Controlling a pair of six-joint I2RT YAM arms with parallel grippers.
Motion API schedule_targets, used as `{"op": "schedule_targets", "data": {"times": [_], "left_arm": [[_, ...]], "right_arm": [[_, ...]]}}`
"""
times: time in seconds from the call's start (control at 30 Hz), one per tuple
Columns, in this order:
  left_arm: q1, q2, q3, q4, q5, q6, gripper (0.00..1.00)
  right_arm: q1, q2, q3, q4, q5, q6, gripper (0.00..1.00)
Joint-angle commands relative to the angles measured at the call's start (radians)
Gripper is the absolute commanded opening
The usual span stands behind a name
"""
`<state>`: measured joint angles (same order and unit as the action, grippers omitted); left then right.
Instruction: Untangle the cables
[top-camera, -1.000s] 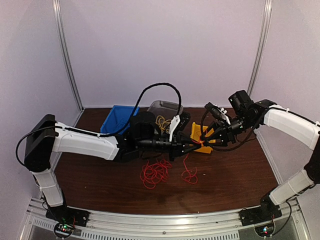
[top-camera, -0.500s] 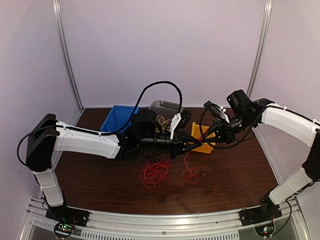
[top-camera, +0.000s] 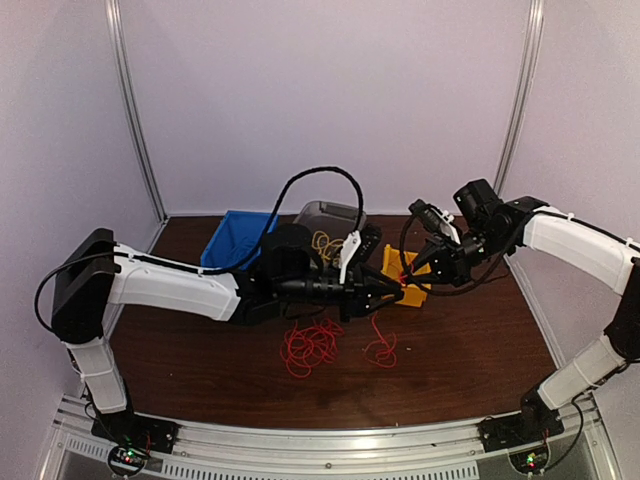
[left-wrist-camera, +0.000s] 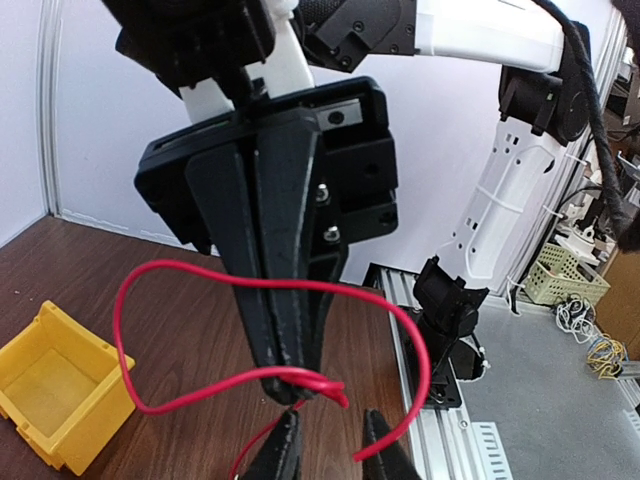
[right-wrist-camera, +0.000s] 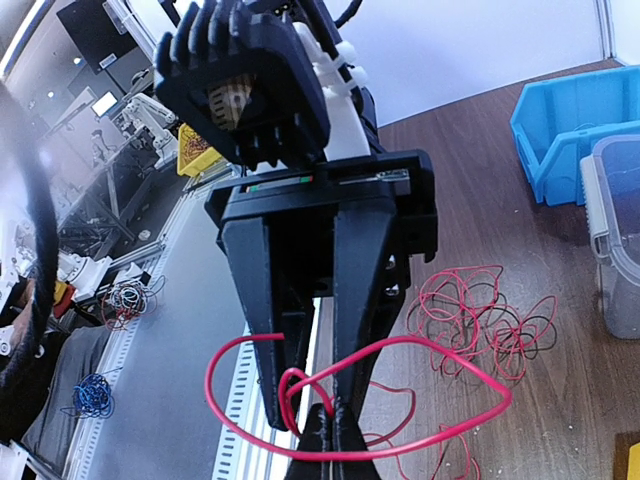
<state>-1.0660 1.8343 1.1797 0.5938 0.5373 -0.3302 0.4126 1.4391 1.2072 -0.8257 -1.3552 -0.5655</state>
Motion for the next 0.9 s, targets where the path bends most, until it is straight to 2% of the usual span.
{"op": "schedule_targets", "data": {"times": [0.0,0.3,0.63,0.67,0.8,0.87], "left_arm": [[0.006,-0.023,-0.02,0.054,-0.025,0.01,0.22],[0.007,-0.02,-0.008,0.096,-0.052,-0.017,0.22],[0.008,-0.022,-0.006,0.105,-0.065,-0.036,0.13],[0.01,-0.021,-0.007,0.108,-0.065,-0.04,0.14],[0.012,-0.023,-0.011,0.128,-0.056,-0.052,0.26],[0.011,-0.023,-0.009,0.132,-0.057,-0.057,0.27]], "right_arm": [[-0.001,-0.005,0.016,0.012,-0.029,0.017,0.0],[-0.002,-0.014,-0.002,0.041,0.003,0.036,0.0],[-0.002,-0.035,-0.027,0.091,0.029,0.071,0.0],[-0.001,-0.036,-0.029,0.093,0.033,0.071,0.0],[-0.001,-0.041,-0.034,0.105,0.038,0.08,0.0],[-0.002,-0.045,-0.036,0.111,0.045,0.086,0.0]]}}
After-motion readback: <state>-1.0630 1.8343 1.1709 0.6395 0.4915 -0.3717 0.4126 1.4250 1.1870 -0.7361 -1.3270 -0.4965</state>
